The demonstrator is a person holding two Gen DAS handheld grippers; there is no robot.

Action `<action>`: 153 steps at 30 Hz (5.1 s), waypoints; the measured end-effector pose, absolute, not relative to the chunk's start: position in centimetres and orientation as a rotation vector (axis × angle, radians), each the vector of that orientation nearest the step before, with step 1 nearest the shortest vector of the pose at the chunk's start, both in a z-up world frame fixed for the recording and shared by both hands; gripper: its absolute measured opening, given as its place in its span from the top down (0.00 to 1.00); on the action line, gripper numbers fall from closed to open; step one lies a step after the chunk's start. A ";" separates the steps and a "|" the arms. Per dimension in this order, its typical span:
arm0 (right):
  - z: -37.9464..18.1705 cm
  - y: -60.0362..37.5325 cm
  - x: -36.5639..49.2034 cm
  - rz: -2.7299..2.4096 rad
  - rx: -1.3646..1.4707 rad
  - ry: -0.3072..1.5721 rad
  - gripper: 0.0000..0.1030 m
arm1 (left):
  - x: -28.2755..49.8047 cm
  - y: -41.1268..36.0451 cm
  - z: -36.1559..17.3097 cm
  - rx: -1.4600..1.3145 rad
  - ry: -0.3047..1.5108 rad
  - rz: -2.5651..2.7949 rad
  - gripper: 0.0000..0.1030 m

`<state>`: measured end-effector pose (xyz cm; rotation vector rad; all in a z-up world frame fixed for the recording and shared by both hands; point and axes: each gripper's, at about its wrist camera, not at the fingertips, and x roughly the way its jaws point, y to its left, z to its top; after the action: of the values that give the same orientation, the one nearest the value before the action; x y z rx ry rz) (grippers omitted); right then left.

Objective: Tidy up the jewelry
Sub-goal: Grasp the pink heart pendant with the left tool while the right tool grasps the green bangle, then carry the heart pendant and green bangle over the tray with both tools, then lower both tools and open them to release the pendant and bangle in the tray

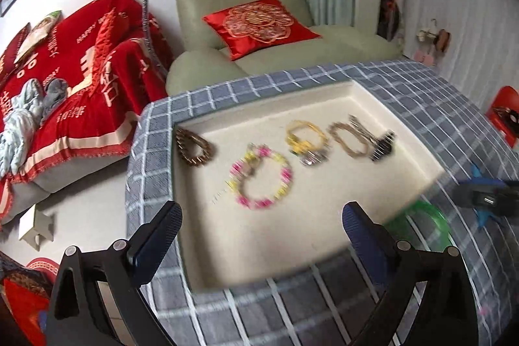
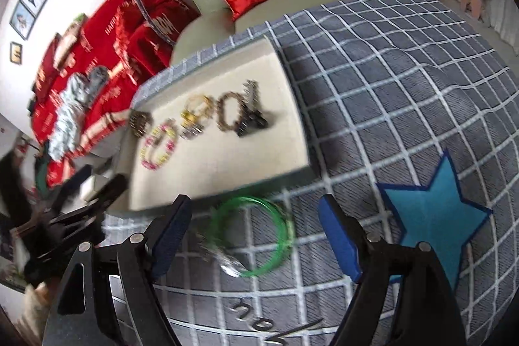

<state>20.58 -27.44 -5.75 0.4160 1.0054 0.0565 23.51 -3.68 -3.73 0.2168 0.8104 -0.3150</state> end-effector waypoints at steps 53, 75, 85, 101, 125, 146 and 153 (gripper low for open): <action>-8.7 -24.7 20.8 0.046 0.055 1.066 0.91 | 19.2 -10.4 -9.3 0.260 0.973 -0.434 0.11; -5.5 -27.8 18.7 0.064 0.270 0.997 0.91 | 17.5 -8.6 -5.4 0.154 0.921 -0.551 0.67; -2.2 -25.3 20.1 0.119 0.264 0.956 0.91 | 19.6 -4.1 -1.5 0.107 0.834 -0.474 0.67; -4.2 -20.3 28.3 0.127 0.227 1.036 0.91 | 28.1 -2.4 -3.7 0.103 0.921 -0.409 0.67; -9.0 -20.8 30.5 0.083 0.224 1.122 0.91 | 28.7 -3.9 -8.0 0.176 0.962 -0.348 0.67; -8.8 -21.9 30.6 0.033 0.201 1.104 0.91 | 28.4 -4.6 -8.7 0.232 0.943 -0.327 0.67; -8.8 -21.9 30.3 0.049 0.219 1.113 0.90 | 28.2 -4.7 -8.7 0.231 0.943 -0.340 0.66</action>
<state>30.30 -21.90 -8.82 0.2191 1.1131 0.0490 28.16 -4.72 -8.67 0.2313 0.9429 -0.3402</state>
